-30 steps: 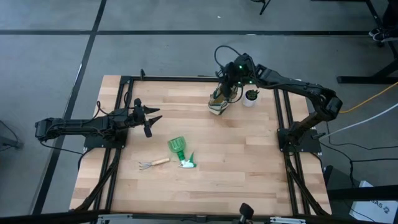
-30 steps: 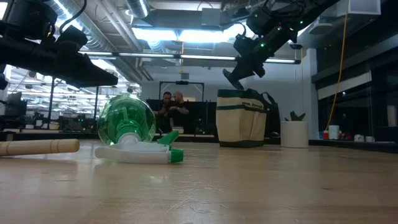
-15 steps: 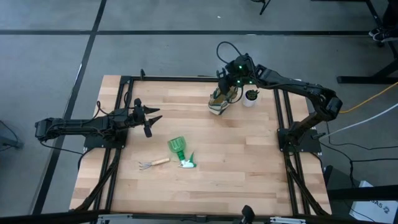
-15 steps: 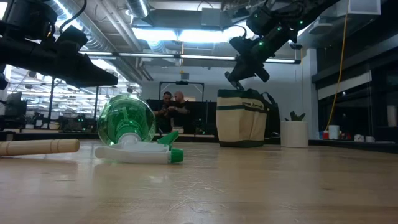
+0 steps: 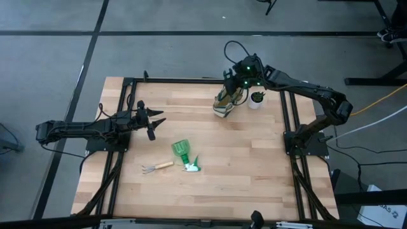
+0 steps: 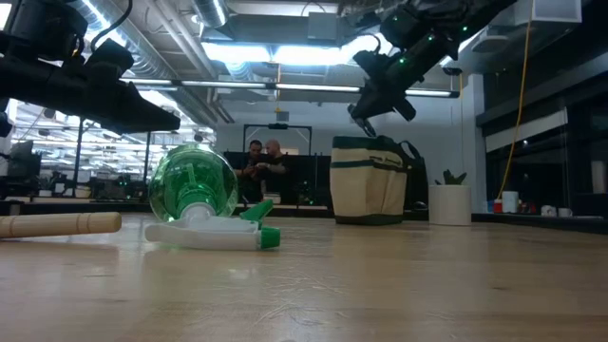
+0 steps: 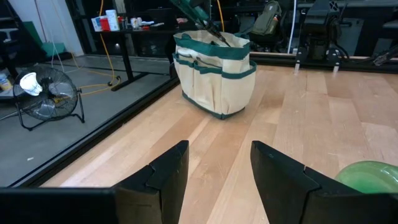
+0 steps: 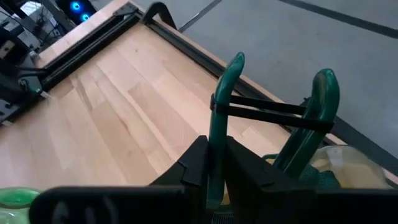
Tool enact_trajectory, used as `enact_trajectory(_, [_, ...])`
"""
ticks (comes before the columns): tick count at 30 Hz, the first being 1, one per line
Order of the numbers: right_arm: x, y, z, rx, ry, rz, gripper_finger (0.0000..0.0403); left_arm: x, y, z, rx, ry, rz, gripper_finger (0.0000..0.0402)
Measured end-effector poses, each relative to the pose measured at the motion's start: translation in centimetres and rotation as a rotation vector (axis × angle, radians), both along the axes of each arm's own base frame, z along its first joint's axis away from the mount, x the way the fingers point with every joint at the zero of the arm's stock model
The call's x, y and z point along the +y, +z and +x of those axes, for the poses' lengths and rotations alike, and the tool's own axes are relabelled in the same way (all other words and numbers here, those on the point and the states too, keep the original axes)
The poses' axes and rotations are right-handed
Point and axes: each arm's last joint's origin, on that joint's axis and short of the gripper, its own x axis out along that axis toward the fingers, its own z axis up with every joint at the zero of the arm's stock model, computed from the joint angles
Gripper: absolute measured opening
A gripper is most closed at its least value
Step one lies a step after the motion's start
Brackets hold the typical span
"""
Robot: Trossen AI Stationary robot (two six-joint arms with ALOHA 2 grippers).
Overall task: Pick & Place Garden tools in Gardening bag
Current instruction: Put the green shear scissors into the brown gardening bag
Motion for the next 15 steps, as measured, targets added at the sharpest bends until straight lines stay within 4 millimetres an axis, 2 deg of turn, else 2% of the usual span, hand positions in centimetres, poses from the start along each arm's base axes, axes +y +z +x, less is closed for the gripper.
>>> enact_trajectory(6, [0.35, 0.96, -0.60, -0.018, -0.003, -0.014, 0.0048, 0.00, 0.01, 0.00, 0.000, 0.000, 0.000, 0.0169])
enact_trajectory(15, [0.42, 0.98, -0.73, -0.011, -0.003, -0.010, 0.0049, 0.00, 0.01, 0.00, 0.000, 0.000, 0.000, 0.0169])
